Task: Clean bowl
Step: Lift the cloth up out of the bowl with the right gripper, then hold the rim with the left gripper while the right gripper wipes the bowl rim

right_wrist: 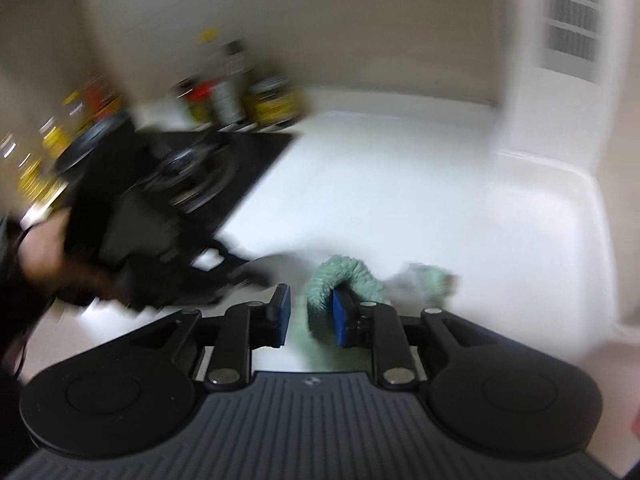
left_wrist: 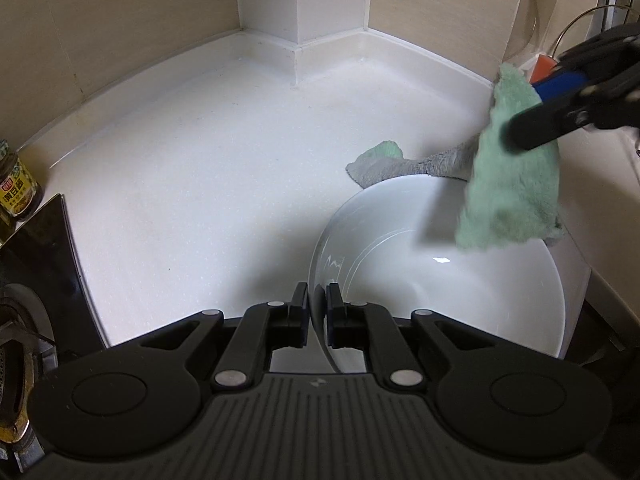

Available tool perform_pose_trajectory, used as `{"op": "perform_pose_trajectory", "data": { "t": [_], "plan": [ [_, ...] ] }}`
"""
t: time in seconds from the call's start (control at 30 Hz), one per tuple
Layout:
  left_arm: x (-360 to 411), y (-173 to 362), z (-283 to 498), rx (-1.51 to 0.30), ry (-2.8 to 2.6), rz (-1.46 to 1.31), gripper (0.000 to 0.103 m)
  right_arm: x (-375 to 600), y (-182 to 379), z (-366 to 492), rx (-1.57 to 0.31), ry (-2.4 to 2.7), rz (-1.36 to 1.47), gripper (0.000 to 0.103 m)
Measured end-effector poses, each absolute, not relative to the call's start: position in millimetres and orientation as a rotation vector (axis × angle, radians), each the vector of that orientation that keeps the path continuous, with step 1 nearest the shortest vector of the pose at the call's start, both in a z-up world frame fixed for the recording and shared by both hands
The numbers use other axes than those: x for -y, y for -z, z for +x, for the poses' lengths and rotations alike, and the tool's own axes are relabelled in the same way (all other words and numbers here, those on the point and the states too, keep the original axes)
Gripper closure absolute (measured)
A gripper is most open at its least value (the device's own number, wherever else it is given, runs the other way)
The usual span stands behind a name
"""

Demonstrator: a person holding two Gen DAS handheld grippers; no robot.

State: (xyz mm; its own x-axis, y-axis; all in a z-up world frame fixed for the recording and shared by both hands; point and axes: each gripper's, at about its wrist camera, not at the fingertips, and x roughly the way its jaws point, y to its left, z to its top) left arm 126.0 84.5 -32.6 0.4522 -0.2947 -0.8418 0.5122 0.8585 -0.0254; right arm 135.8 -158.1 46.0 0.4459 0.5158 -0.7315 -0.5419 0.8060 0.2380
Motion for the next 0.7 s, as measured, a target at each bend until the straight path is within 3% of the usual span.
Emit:
{"op": "perform_pose_trajectory", "data": {
  "t": [0.17,0.47,0.57,0.7],
  "plan": [
    [-84,33,126,-0.978,0.509,0.256,0.096,152,-20,153,-1.034,-0.656,-0.150,0.076],
    [-78,33,127,-0.977,0.508,0.279,0.096,124,17,191,-1.109,-0.692,-0.289,0.077],
    [-78,34,129,-0.974,0.477,0.228,0.096,128,23,194,-1.141,-0.687,-0.235,0.082],
    [-72,34,136,-0.971,0.485,0.244,0.091,146,28,171,-1.220,-0.561,-0.028,0.081]
  ]
}}
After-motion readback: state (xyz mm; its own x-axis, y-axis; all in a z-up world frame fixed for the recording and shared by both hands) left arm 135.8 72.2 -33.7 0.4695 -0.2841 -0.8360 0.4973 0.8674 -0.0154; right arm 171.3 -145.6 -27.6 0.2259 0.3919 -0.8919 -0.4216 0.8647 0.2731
